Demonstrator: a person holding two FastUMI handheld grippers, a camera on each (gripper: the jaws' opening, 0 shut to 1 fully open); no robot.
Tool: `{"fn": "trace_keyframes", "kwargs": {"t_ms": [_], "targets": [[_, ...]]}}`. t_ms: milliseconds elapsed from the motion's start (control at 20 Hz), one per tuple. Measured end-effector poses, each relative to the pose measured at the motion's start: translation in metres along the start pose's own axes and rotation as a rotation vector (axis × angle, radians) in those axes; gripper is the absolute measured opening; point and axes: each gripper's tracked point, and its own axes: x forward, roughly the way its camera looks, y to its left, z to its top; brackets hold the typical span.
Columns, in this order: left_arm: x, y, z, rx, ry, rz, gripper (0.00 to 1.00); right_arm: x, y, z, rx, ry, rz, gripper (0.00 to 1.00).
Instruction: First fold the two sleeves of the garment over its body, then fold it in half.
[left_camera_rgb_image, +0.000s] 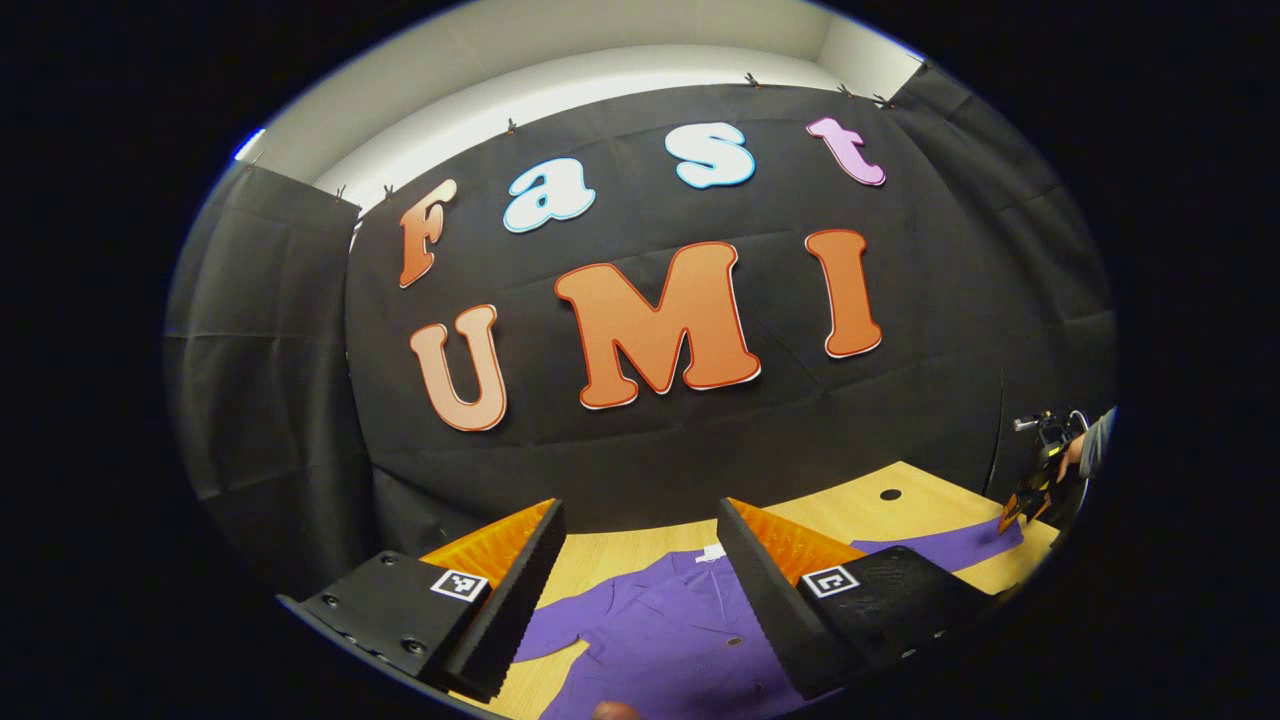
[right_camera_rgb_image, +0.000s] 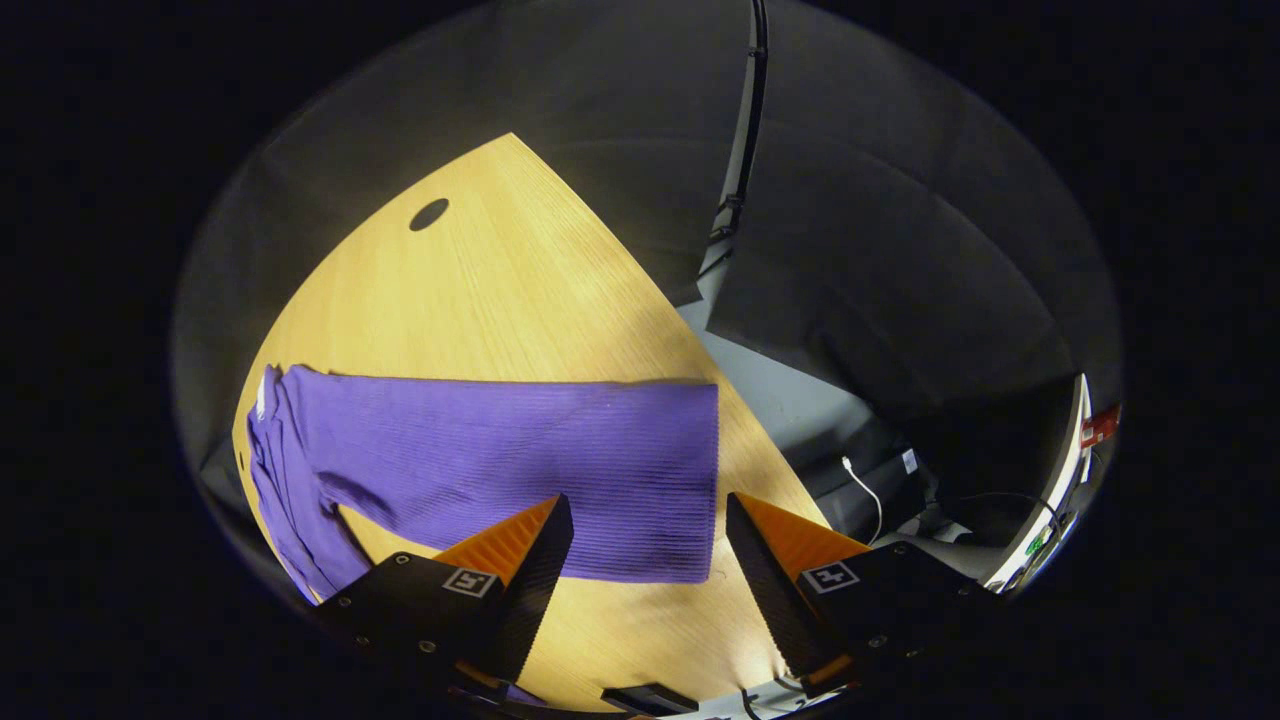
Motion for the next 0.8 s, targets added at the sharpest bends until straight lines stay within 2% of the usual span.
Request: {"fn": "trace_keyframes", "kwargs": {"t_ms": [150, 250, 350, 400, 450, 500, 550, 650, 700, 800], "targets": [[0.0, 0.001, -0.005, 0.003, 0.022, 0.01, 0.98, 0.011, 0.007, -0.008, 0.033, 0.051, 0.005, 0.95], [-0.001, 0.003, -0.008, 0.001, 0.037, 0.021, 1.0, 0.015, -0.001, -0.003, 0.033, 0.045, -0.043, 0.94], [0.0, 0.004, -0.009, 0.002, 0.04, 0.028, 0.98, 0.012, -0.003, -0.007, 0.019, 0.07, -0.061, 0.87], [0.001, 0.004, -0.009, 0.003, 0.042, 0.03, 1.0, 0.013, -0.003, -0.007, 0.011, 0.071, -0.063, 0.81], [0.001, 0.005, -0.011, 0.002, 0.047, 0.032, 0.98, 0.012, -0.002, -0.009, 0.003, 0.077, -0.062, 0.84], [0.001, 0.006, -0.011, 0.001, 0.052, 0.035, 1.0, 0.012, 0.001, -0.007, 0.002, 0.072, -0.058, 0.68], [-0.001, 0.004, -0.012, -0.002, 0.051, 0.034, 1.0, 0.015, 0.002, -0.005, 0.006, 0.063, -0.051, 0.6], [0.001, 0.005, -0.012, -0.006, 0.042, 0.033, 1.0, 0.014, 0.004, -0.004, 0.03, 0.051, -0.034, 0.12], [0.002, 0.005, -0.011, -0.006, 0.041, 0.03, 1.0, 0.014, 0.009, -0.007, 0.04, 0.06, -0.004, 0.07], [0.004, 0.009, -0.01, -0.002, 0.033, 0.028, 1.0, 0.001, 0.025, -0.007, 0.064, 0.053, 0.052, 0.04]]}}
